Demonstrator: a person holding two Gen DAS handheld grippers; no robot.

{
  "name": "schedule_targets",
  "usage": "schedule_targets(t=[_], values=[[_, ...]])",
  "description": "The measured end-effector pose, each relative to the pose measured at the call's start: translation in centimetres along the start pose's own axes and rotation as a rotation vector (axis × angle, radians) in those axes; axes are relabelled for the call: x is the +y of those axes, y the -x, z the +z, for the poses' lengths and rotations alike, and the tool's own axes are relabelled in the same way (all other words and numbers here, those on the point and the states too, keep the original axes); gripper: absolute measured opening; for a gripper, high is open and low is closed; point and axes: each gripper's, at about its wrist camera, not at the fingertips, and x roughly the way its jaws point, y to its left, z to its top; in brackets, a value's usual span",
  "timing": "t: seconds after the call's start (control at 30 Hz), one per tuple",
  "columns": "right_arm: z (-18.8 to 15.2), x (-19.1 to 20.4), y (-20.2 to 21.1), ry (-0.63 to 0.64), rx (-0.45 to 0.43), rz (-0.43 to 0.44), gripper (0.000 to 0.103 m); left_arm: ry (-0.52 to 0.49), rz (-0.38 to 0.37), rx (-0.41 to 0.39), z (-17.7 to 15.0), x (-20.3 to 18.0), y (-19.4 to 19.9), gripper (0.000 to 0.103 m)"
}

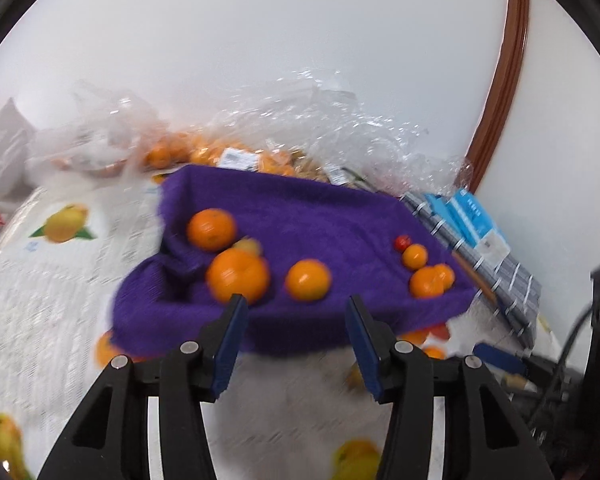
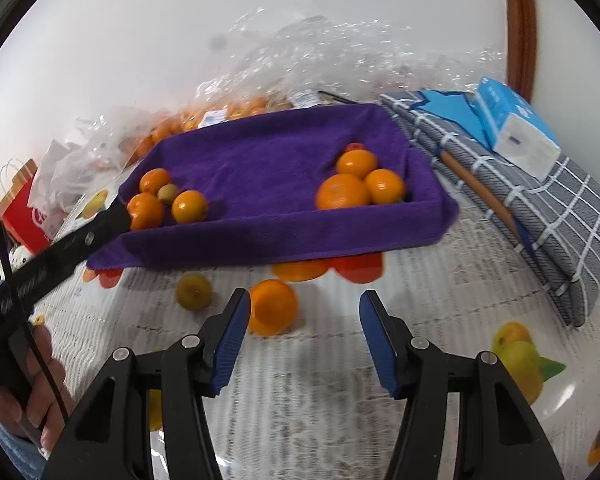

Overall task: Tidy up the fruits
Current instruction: 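Grasp another orange with the right tool while the left tool grasps a small brown-yellow fruit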

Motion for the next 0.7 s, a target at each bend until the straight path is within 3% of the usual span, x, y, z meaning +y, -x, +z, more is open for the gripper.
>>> schedule_targets(t=[0.1, 0.2, 0.3, 0.4, 0.5, 0.7], values=[[-0.2, 0.9, -0.7, 0.01, 0.011, 0.004, 0.055, 0.018, 0.027, 0.008, -0.6, 1.6, 0.9, 0.049], [-0.3, 1.4, -1.8, 0.013, 0.035, -0.012, 0.05, 0.054, 0.004, 0.026, -0.6, 2.7, 1.0, 0.049], [-0.3, 1.4, -2.6, 0.008, 0.048, 0.004, 0.049, 0.061, -0.036, 0.068, -0.7, 2.7, 0.4, 0.049], [-0.5, 1.6, -3.0, 0.021, 0.045, 0.011, 0.045, 0.038, -0.03, 0.083, -1.0, 2.2, -0.1, 0.049], [-0.5, 1.6, -3.0, 0.026, 0.04, 0.038, 0.033, 0.032, -0.035, 0.095, -1.1, 1.9, -0.3, 0.049], [-0.9, 0.3, -2.3, -0.009, 0.032, 0.027, 0.033, -0.006, -0.06, 0.133, -1.6, 1.0, -1.0, 0.049]])
